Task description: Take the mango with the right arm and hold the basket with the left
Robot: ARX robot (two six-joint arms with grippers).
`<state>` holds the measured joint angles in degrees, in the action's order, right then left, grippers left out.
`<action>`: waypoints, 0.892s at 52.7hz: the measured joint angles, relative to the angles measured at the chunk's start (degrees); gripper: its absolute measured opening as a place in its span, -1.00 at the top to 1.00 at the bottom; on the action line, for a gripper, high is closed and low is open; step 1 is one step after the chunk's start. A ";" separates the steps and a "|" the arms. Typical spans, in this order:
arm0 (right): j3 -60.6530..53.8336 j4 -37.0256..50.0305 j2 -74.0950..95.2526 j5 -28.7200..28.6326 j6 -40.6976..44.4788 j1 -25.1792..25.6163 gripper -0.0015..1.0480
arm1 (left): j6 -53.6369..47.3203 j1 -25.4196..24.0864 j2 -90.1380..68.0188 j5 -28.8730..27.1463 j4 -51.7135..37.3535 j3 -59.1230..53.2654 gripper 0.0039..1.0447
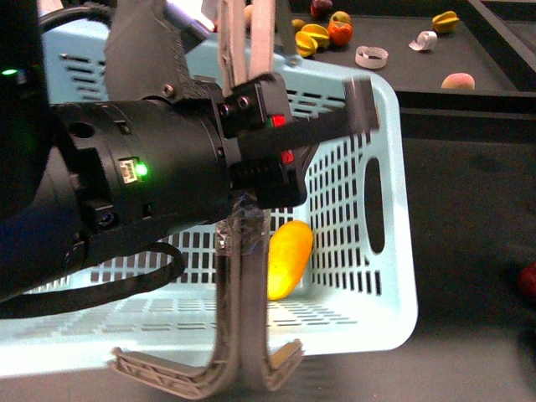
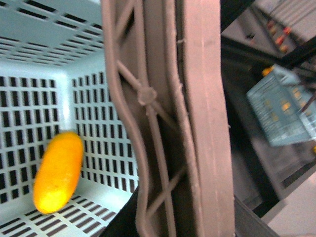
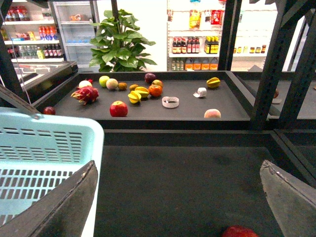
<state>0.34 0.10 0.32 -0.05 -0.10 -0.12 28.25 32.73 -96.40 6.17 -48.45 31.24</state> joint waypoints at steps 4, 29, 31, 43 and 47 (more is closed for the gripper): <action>0.00 0.00 -0.02 -0.02 0.07 0.00 -0.83 | -4.70 -0.83 -0.15 0.04 3.56 1.66 0.70; 0.00 -0.02 -0.07 -0.02 0.04 0.00 -0.85 | 20.72 -9.62 -5.14 -10.43 8.70 14.36 0.70; 0.00 -0.02 -0.07 0.00 0.04 0.00 -0.85 | 24.30 -10.64 -6.14 -11.63 9.35 15.45 0.70; 0.00 -0.02 -0.07 0.00 0.07 0.00 -0.85 | 41.70 -16.76 -13.25 -20.85 11.72 21.31 0.71; 0.00 -0.02 -0.07 -0.02 0.04 0.00 -0.85 | 45.99 -18.71 -15.43 -23.23 11.74 22.97 0.71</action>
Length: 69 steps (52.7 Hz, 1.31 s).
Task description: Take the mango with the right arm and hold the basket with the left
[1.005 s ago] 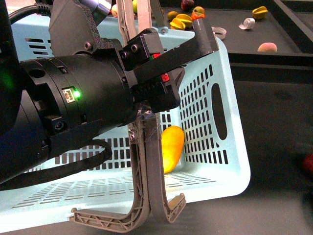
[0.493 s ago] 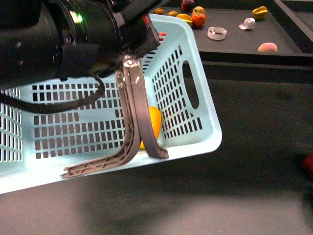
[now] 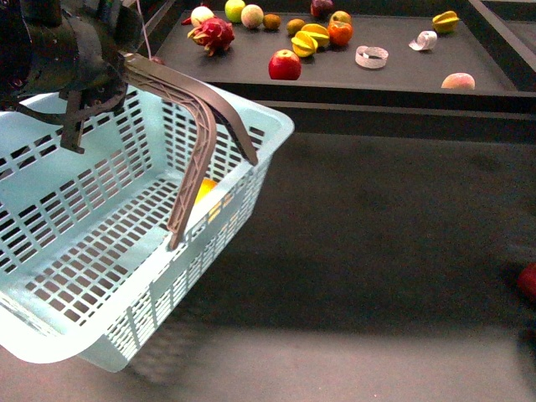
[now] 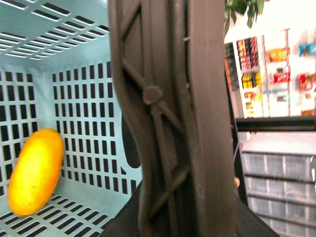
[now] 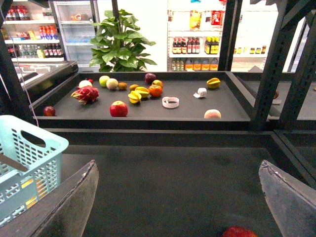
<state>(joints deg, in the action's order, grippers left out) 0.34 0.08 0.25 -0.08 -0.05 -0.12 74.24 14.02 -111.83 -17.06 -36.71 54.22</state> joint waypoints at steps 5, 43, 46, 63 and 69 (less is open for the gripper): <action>0.00 0.00 0.00 0.02 0.00 0.00 -0.85 | 5.35 -2.91 -3.10 -1.62 -0.57 1.68 0.71; 0.00 0.00 0.00 0.00 0.00 0.00 -0.85 | 17.77 -11.26 -14.64 -4.33 -7.65 8.26 0.24; 0.00 0.00 0.00 0.00 0.00 0.00 -0.85 | 18.84 -11.02 -14.43 -4.13 -5.57 8.48 -0.03; 0.00 0.00 0.00 0.00 0.00 0.00 -0.85 | 19.63 -10.40 -5.35 -1.53 0.39 3.78 -0.87; 0.00 0.00 0.00 0.00 0.02 0.00 -0.85 | 16.41 -10.45 -0.20 -0.94 2.58 0.00 -0.85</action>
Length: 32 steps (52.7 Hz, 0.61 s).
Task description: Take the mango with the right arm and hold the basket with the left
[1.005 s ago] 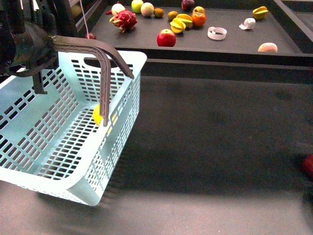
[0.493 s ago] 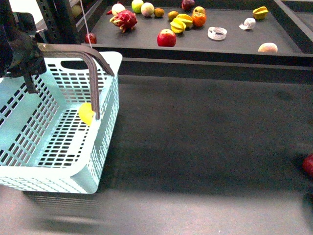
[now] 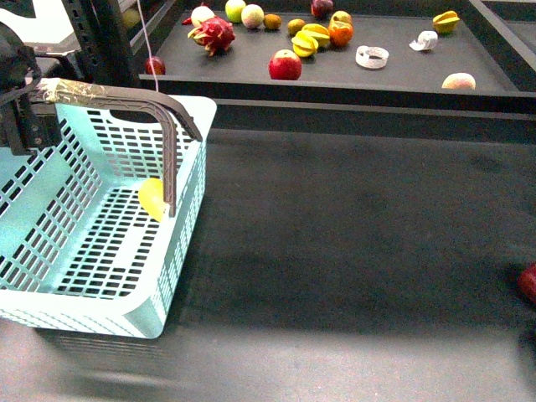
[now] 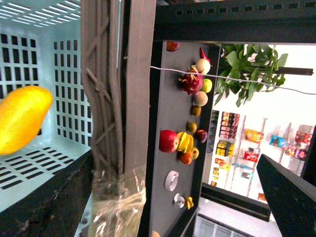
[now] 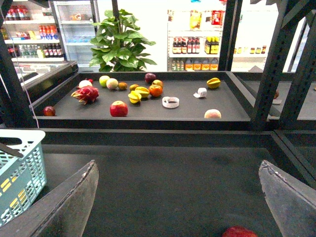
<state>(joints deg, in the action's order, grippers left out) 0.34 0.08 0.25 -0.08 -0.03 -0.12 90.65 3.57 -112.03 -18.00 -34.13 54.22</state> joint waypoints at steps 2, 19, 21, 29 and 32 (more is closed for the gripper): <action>0.00 0.00 0.00 0.00 -0.02 0.00 -0.85 | -1.53 -0.17 1.92 0.26 0.15 -1.51 -0.85; 0.00 0.00 0.00 0.00 -0.02 0.00 -0.85 | -17.42 -10.67 20.11 5.75 -2.16 -14.58 -0.85; 0.00 0.00 0.00 0.00 0.00 0.00 -0.85 | -20.15 -12.07 21.70 6.23 -1.79 -15.82 -0.85; 0.00 0.00 0.00 0.00 0.00 0.00 -0.85 | -29.99 -15.10 25.38 7.13 0.39 -18.27 -0.85; 0.00 0.00 0.00 0.00 -0.02 0.00 -0.85 | -31.69 -15.17 25.49 7.26 0.39 -18.36 -0.85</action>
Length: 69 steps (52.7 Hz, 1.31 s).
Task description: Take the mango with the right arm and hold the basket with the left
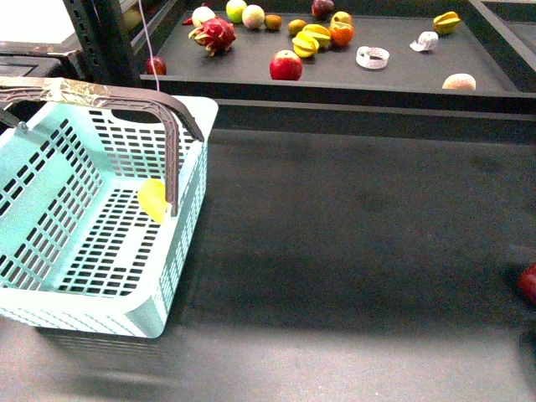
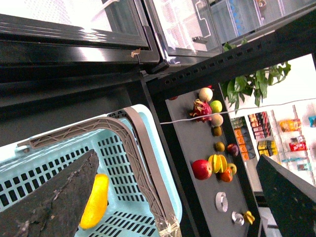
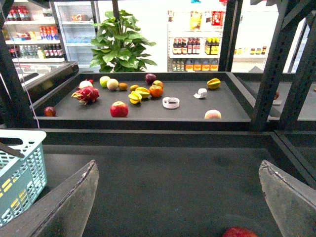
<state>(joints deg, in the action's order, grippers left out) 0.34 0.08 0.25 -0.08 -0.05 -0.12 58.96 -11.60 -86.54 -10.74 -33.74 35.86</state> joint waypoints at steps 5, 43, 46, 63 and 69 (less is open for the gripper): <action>0.00 0.00 0.00 0.00 0.02 0.00 -0.85 | -1.33 0.02 0.00 0.31 0.00 0.00 -0.85; 0.00 0.00 -0.02 0.02 0.00 0.00 -0.85 | -58.05 10.29 27.54 11.08 -20.63 -31.82 0.97; 0.00 0.00 -0.02 0.02 0.02 0.00 -0.85 | -58.14 11.30 30.27 10.99 -18.51 -32.57 0.97; 0.00 0.00 -0.02 0.00 0.00 0.00 -0.85 | -58.38 11.52 44.94 10.75 -6.38 -34.60 0.97; 0.00 0.00 -0.02 0.02 0.02 0.00 -0.85 | -58.40 11.52 50.07 10.75 -2.01 -34.62 0.97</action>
<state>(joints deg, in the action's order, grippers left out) 0.34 0.08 0.23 -0.05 -0.03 -0.12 0.56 -0.08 -36.47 0.01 -35.75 1.23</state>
